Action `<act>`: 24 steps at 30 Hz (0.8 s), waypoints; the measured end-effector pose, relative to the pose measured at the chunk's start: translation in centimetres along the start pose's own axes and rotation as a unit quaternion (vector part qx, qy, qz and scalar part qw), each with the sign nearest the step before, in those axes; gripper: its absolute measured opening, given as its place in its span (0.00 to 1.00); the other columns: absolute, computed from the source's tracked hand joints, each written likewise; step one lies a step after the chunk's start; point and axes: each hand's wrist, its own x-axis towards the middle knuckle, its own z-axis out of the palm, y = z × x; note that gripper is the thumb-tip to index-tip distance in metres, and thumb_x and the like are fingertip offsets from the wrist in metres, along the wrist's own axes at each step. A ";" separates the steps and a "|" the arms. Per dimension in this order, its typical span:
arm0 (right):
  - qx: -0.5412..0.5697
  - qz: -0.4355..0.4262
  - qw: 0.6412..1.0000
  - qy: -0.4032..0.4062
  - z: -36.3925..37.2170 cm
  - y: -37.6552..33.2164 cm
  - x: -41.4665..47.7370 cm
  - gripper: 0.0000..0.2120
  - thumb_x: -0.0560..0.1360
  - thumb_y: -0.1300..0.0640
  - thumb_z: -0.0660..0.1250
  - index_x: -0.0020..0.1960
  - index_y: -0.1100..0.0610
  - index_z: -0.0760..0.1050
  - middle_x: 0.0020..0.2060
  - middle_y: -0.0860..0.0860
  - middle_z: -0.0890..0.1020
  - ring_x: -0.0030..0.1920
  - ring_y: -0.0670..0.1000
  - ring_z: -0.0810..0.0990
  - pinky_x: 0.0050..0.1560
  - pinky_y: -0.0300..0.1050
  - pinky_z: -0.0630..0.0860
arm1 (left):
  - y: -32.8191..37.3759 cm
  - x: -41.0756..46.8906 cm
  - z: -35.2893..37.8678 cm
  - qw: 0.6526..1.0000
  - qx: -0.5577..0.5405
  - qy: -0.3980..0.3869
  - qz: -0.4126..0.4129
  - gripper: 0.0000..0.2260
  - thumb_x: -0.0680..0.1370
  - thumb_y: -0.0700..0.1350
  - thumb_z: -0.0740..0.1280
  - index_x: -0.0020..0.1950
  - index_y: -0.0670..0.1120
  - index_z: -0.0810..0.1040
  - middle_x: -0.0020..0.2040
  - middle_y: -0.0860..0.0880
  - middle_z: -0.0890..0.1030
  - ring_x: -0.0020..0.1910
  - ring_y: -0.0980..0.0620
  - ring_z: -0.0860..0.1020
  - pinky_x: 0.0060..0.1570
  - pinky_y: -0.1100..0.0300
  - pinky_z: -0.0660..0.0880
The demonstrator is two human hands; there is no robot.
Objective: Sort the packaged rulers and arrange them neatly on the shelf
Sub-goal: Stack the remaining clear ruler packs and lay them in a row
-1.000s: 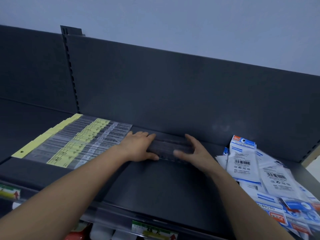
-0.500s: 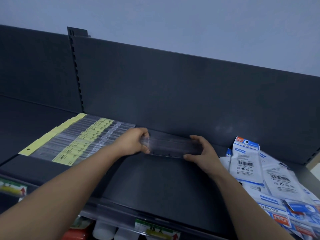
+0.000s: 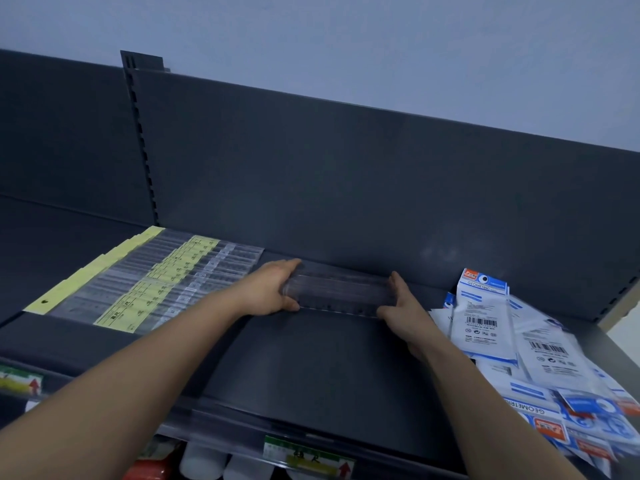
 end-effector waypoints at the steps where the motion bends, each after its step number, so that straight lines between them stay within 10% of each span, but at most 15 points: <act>1: 0.007 0.004 1.000 -0.004 0.1 -0.1 0.0 0.39 0.75 0.71 0.58 0.80 0.52 0.45 0.76 0.47 0.58 0.68 0.42 0.61 0.63 0.35 0.59 | 0.0 0.1 0.0 1.000 0.001 -0.009 -0.004 0.40 0.75 0.48 0.71 0.79 0.43 0.50 0.78 0.45 0.57 0.76 0.48 0.56 0.73 0.60 0.54; 11: -0.096 -0.003 0.995 -0.040 -0.2 0.1 0.2 0.39 0.78 0.67 0.58 0.79 0.50 0.40 0.78 0.46 0.47 0.77 0.48 0.52 0.70 0.37 0.52 | -0.1 0.3 -0.4 0.999 -0.013 -0.024 -0.016 0.37 0.76 0.46 0.71 0.78 0.43 0.52 0.77 0.44 0.59 0.75 0.48 0.58 0.70 0.61 0.56; 19: -0.044 -0.020 0.999 0.011 -0.9 0.4 1.2 0.38 0.75 0.57 0.71 0.78 0.49 0.54 0.72 0.51 0.65 0.71 0.49 0.65 0.70 0.43 0.63 | -0.6 1.2 -0.7 0.995 -0.084 0.024 -0.038 0.25 0.69 0.41 0.76 0.60 0.50 0.67 0.57 0.47 0.73 0.51 0.48 0.74 0.44 0.54 0.74; 24: 0.004 0.005 0.996 0.088 -0.9 0.2 2.2 0.31 0.71 0.58 0.75 0.70 0.55 0.64 0.62 0.53 0.75 0.59 0.51 0.74 0.64 0.50 0.73 | -0.2 2.8 -1.2 0.991 -0.117 0.030 -0.056 0.25 0.67 0.39 0.78 0.57 0.49 0.69 0.58 0.46 0.74 0.50 0.46 0.76 0.47 0.48 0.77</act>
